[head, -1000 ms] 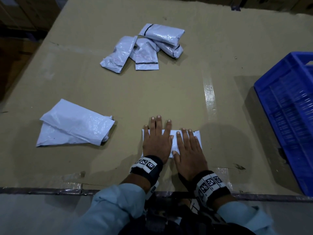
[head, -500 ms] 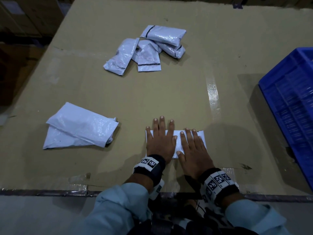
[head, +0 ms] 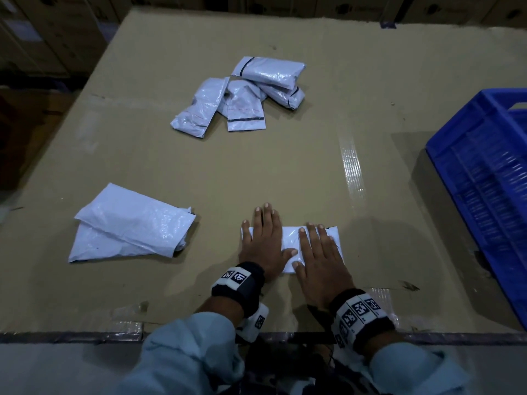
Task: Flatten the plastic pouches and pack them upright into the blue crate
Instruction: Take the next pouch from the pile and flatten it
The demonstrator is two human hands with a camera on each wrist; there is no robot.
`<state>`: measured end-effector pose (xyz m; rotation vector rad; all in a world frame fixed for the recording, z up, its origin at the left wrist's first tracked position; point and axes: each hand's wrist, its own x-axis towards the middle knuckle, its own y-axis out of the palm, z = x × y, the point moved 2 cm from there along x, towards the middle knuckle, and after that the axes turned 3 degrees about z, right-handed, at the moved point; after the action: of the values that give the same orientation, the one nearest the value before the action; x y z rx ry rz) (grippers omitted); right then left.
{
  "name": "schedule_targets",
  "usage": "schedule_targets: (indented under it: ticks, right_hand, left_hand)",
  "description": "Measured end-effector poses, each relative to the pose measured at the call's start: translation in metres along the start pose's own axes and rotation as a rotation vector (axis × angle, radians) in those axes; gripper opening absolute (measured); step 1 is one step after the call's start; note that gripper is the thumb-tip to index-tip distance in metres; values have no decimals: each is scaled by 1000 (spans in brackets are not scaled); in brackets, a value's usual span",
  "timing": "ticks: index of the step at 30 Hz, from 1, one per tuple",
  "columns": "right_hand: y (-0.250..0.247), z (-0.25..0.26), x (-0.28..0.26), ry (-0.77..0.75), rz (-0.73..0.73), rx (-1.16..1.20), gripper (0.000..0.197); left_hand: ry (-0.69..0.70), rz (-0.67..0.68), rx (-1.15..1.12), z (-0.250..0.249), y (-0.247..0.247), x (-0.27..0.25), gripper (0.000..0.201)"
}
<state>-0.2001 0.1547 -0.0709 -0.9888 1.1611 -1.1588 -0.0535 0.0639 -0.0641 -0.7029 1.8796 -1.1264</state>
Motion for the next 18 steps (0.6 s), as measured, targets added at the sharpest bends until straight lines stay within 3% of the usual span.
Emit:
schedule_targets:
  ticks: [8,18]
  right_hand:
    - [0,0,-2,-5,-10,9,77]
    - [2,0,-4,8,-6,20,76]
  left_hand:
    - [11,-139,69,-3,6,-2,86]
    - [-5,-178,101,-5,11,1,83]
